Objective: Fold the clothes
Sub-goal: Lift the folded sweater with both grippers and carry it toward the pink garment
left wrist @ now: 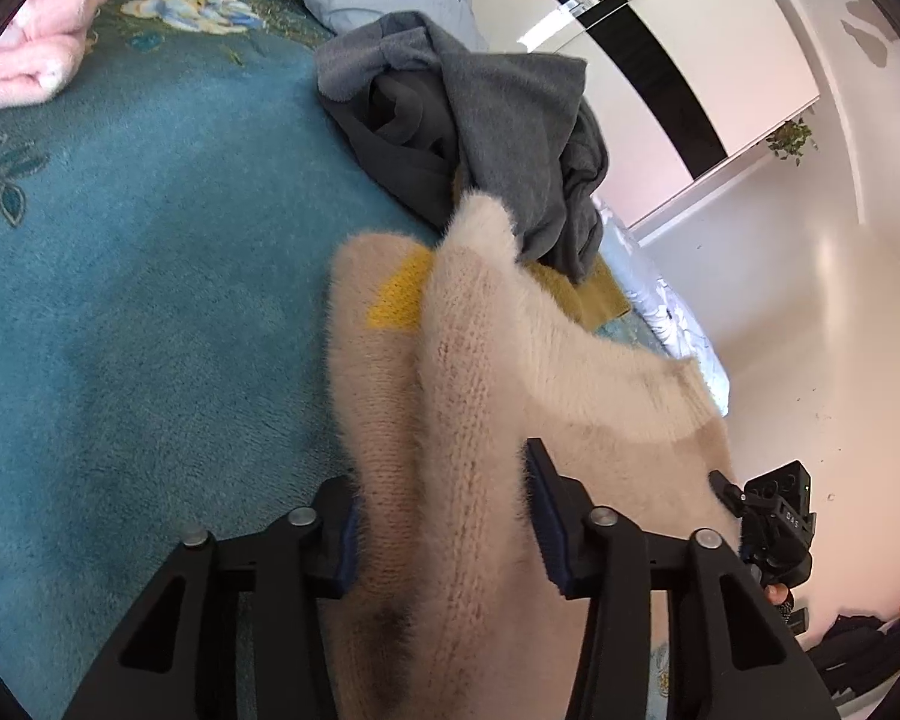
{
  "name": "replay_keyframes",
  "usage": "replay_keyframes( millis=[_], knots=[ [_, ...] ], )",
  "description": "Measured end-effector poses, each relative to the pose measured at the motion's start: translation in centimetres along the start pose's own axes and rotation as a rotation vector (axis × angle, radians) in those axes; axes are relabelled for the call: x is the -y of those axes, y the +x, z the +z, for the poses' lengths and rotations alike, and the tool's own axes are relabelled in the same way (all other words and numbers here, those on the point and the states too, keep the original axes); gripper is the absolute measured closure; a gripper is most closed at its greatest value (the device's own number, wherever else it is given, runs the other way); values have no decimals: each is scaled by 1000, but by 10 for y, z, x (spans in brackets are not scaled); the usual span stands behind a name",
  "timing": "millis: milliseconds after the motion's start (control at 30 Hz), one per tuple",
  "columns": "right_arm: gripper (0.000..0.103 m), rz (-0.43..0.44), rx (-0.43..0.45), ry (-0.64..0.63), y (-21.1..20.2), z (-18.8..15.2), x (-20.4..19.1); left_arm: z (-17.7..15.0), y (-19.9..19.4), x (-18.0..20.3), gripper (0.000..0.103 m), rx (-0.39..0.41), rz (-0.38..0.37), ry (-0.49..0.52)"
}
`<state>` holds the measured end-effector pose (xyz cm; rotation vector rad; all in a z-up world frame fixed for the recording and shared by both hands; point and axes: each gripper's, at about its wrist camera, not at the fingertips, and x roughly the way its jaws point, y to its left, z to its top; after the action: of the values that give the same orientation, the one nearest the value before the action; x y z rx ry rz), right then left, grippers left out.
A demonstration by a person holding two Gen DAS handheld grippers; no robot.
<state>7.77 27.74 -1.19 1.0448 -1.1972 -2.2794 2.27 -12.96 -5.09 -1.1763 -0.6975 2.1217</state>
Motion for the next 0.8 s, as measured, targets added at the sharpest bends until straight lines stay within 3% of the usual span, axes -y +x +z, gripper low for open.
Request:
replay_keyframes(
  millis=[167, 400, 567, 800],
  knots=[
    [62, 31, 23, -34, -7, -6, -21, -1, -21, 0, 64, 56, -60, 17],
    [62, 69, 5, -51, 7, -12, -64, -4, -73, -28, 67, 143, -154, -48],
    [63, 95, -45, -164, 38, -6, -135, 17, -124, -45, 67, 233, -156, -26],
    [63, 187, -103, -332, 122, 3, -255, 78, -225, -81, 67, 440, -100, 50]
  ],
)
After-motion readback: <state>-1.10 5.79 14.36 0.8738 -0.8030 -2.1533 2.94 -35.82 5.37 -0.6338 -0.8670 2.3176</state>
